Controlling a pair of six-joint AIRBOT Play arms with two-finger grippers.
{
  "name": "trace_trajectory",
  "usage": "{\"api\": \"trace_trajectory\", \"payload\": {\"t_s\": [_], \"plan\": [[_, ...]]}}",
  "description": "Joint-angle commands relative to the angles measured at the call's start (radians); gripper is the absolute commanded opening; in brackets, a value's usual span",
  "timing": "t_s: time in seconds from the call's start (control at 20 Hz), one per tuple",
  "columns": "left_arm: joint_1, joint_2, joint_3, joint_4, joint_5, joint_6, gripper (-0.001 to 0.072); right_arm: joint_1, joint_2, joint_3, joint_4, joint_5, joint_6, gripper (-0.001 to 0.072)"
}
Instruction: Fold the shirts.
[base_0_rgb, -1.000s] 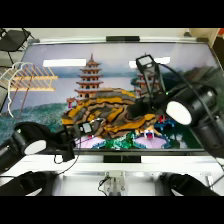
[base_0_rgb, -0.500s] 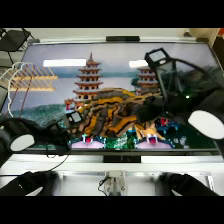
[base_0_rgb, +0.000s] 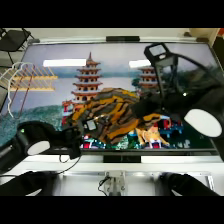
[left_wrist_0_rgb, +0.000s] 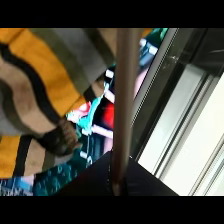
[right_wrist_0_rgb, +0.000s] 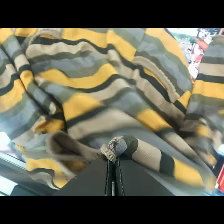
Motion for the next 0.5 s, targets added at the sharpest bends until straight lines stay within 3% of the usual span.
{"api": "trace_trajectory", "payload": {"t_s": [0.0,0.25,0.45], "plan": [[-0.051,-0.031,0.001,-0.03,0.055,0.023,0.0038,0.001,-0.016,0.001,0.008,-0.015,0.007,0.0062],[0.019,-0.011,0.002,-0.015,-0.003,0.06,0.0038,0.001,-0.016,0.001,-0.011,0.018,0.007,0.0062],[0.12,0.045,0.002,-0.006,-0.119,0.152,0.0038,0.001,-0.016,0.001,-0.098,0.045,0.006,0.0062]]}}
